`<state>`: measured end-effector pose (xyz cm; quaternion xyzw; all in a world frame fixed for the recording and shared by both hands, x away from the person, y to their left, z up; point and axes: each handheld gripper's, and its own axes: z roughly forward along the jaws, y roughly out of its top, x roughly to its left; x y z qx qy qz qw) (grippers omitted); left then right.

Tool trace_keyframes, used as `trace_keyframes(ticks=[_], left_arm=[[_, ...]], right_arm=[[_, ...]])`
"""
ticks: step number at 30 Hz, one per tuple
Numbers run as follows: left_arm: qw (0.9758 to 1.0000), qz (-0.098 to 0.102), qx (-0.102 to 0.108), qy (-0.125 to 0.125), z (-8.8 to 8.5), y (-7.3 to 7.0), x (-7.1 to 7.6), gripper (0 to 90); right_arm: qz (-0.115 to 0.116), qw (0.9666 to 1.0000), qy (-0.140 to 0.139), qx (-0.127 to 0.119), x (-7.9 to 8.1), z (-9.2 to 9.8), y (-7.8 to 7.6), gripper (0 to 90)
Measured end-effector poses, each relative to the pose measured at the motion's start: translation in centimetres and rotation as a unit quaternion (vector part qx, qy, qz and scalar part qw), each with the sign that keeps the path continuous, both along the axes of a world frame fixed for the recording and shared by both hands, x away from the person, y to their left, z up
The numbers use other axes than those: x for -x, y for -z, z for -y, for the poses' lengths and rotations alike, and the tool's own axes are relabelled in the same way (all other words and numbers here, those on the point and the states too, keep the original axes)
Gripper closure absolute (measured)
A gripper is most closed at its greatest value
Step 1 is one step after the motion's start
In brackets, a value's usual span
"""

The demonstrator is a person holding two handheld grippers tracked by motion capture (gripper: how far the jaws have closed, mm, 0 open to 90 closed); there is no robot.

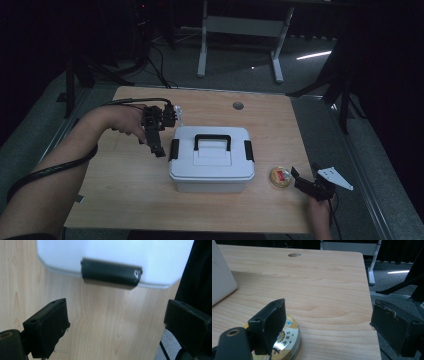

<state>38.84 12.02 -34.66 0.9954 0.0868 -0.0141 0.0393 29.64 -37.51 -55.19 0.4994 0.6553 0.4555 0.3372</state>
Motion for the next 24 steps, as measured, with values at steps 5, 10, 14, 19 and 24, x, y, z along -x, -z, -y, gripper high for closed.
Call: trace_keyframes(ticks=[5, 10, 14, 19, 24], left_arm=[[0.9999, -0.003, -0.003, 0.016, 1.8, -0.1, -0.3, 5.3], [0.9996, -0.005, -0.007, 0.027, 3.4, 0.0, -0.5, 5.3], [0.9993, -0.001, -0.006, 0.038, 4.5, 0.1, -0.6, 6.3], [0.9986, 0.004, -0.004, 0.052, 6.1, 0.3, -0.8, 11.2], [0.9981, -0.004, -0.003, 0.061, 7.3, 0.4, -0.8, 16.0]], right_arm=[[-0.001, 1.0000, -0.001, 0.000, 0.0, 0.0, 0.0, 12.4], [-0.001, 1.0000, -0.002, -0.001, 0.0, 0.0, 0.0, 12.4], [-0.001, 1.0000, -0.003, -0.001, 0.0, 0.0, 0.0, 12.4], [-0.001, 1.0000, -0.004, -0.002, 0.1, 0.0, 0.0, 12.4], [-0.003, 1.0000, -0.005, -0.003, 0.1, 0.0, 0.0, 12.4]])
